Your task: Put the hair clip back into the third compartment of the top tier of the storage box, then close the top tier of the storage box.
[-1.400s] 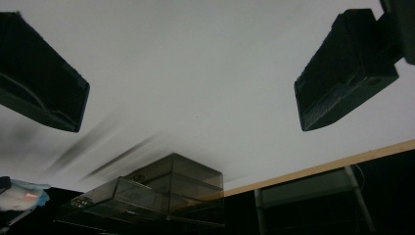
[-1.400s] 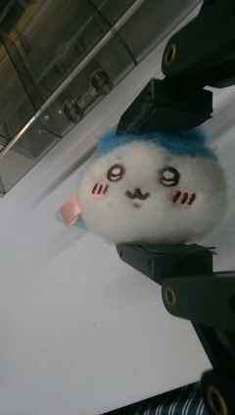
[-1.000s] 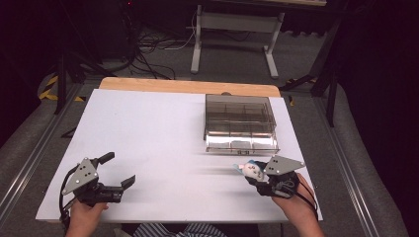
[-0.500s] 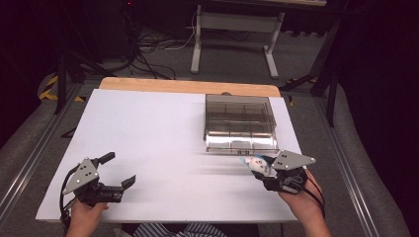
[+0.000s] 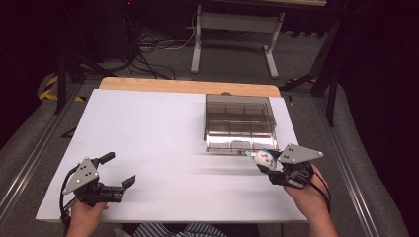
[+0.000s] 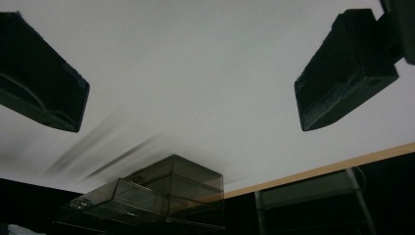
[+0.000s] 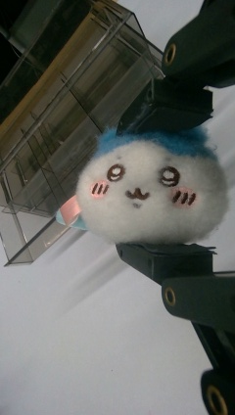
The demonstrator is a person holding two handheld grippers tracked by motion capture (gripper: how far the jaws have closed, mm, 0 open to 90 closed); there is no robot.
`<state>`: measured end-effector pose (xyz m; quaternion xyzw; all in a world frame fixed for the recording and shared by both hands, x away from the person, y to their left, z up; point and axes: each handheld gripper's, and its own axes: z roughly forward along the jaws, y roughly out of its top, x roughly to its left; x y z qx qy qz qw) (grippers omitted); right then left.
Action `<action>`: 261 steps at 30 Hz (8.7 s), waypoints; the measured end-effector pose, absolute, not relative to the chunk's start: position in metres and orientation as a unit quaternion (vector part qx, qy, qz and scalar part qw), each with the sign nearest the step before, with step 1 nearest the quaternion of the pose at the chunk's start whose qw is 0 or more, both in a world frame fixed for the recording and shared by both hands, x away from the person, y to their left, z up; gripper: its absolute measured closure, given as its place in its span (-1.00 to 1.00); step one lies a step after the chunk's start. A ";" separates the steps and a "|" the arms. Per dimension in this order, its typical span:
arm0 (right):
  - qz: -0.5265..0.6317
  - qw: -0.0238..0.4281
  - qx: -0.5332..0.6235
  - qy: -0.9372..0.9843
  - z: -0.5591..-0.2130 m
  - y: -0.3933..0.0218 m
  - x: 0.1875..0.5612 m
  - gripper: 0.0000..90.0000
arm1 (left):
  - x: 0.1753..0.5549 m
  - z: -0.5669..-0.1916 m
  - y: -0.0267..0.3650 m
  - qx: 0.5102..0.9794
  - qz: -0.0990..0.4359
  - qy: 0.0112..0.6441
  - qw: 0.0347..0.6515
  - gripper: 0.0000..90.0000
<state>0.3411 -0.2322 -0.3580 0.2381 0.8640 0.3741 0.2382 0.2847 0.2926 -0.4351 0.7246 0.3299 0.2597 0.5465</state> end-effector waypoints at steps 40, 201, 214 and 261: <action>0.329 0.246 0.265 0.873 -0.343 -0.246 0.384 -0.01 | 0.285 -0.435 0.293 0.725 0.261 0.329 0.546 -0.98; 0.270 0.154 0.339 0.888 -0.352 -0.243 0.438 1.00 | 0.284 -0.435 0.292 0.726 0.260 0.331 0.544 -0.98; 0.296 0.186 0.351 0.869 -0.341 -0.251 0.435 1.00 | 0.285 -0.436 0.291 0.727 0.261 0.329 0.543 -0.98; 0.329 0.190 0.269 0.885 -0.336 -0.234 0.414 1.00 | 0.286 -0.436 0.290 0.730 0.257 0.330 0.541 -0.98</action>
